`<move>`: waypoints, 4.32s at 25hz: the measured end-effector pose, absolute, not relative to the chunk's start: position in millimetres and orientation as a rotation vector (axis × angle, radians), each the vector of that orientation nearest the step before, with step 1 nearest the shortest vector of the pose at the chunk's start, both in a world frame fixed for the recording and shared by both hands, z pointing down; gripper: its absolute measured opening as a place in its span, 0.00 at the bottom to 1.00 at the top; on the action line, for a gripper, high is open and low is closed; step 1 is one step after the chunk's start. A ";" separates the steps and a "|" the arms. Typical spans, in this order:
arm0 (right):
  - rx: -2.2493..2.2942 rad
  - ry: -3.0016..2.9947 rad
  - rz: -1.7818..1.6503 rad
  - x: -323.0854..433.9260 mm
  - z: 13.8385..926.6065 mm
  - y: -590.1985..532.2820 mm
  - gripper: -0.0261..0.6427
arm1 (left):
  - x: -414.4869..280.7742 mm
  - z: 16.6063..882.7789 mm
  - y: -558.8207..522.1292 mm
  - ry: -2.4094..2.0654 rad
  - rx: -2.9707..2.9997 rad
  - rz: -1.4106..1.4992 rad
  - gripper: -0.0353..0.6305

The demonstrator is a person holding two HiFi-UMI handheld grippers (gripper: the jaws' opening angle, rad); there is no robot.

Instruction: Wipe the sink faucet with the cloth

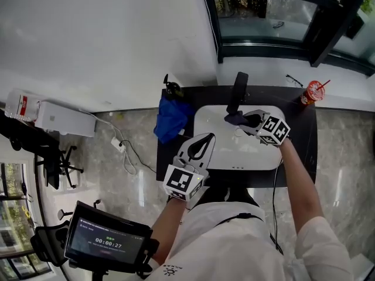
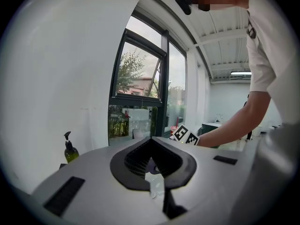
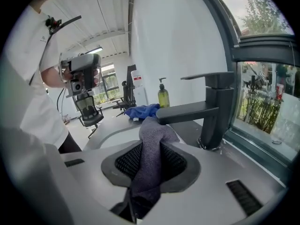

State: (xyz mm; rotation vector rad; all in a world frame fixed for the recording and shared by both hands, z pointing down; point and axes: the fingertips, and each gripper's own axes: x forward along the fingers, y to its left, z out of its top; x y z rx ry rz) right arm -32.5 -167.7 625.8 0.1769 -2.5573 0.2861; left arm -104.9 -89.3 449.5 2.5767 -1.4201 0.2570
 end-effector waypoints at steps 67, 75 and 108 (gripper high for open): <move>0.947 -2.824 -0.036 72.3 401.5 -54.8 0.04 | -31.8 382.4 -41.9 -1.466 2.707 0.133 0.05; 0.811 -2.872 -0.025 52.2 404.8 -33.2 0.04 | -50.3 392.3 -8.6 -1.537 2.635 0.147 0.05; 1.100 -2.801 -0.060 31.3 356.7 307.8 0.04 | -100.3 361.9 306.2 -1.360 2.807 0.022 0.05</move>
